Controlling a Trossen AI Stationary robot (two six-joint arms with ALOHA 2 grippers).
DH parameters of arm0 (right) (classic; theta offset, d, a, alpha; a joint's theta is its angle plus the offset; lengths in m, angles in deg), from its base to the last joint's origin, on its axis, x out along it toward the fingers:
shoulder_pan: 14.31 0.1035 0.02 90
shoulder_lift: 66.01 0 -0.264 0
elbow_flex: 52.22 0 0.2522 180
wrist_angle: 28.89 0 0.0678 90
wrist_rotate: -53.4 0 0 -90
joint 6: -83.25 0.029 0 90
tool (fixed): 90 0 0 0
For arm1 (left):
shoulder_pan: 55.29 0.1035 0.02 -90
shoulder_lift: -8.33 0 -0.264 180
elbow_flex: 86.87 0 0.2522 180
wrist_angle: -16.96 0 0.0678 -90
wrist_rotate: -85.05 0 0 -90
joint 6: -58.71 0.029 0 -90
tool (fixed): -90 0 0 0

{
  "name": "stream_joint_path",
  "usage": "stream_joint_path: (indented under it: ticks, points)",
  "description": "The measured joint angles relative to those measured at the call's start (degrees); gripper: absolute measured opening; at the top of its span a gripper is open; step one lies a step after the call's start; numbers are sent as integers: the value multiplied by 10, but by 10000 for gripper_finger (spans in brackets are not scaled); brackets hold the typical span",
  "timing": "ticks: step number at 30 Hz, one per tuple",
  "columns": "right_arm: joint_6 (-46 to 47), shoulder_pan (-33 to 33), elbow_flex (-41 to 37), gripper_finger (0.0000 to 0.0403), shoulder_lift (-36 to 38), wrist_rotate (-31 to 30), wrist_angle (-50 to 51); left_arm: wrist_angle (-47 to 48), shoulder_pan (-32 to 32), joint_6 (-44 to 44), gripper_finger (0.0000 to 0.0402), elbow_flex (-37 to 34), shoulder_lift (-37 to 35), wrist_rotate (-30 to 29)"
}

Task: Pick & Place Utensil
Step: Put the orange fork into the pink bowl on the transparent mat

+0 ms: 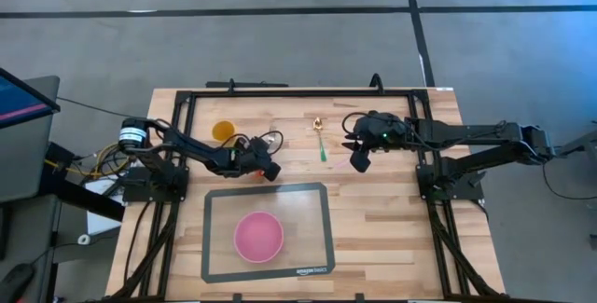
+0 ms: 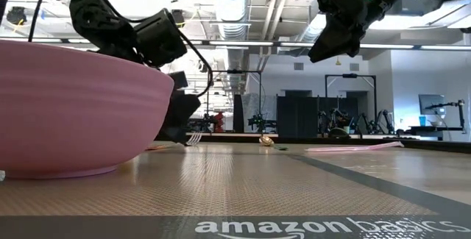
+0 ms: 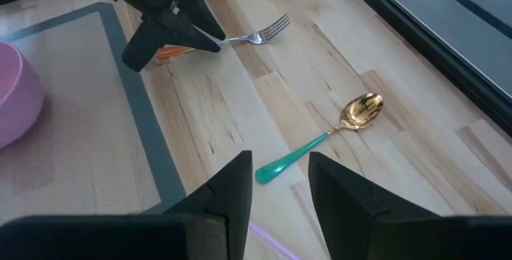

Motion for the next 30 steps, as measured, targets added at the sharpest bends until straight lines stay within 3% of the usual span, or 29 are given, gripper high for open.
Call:
stream_joint_path:
  ticks: [7, 14, 30]
  points:
    - [0, 0, 0, 118, 0, 0, 0, -1, 0, -11, 91, 1, 14, -9]
    - [0, 0, 0, 118, 0, 0, 0, 3, 0, -11, 8, 0, 3, 0]
    - [0, 0, 0, 118, 0, 0, 0, 2, -20, -9, 4, -3, -43, 13]
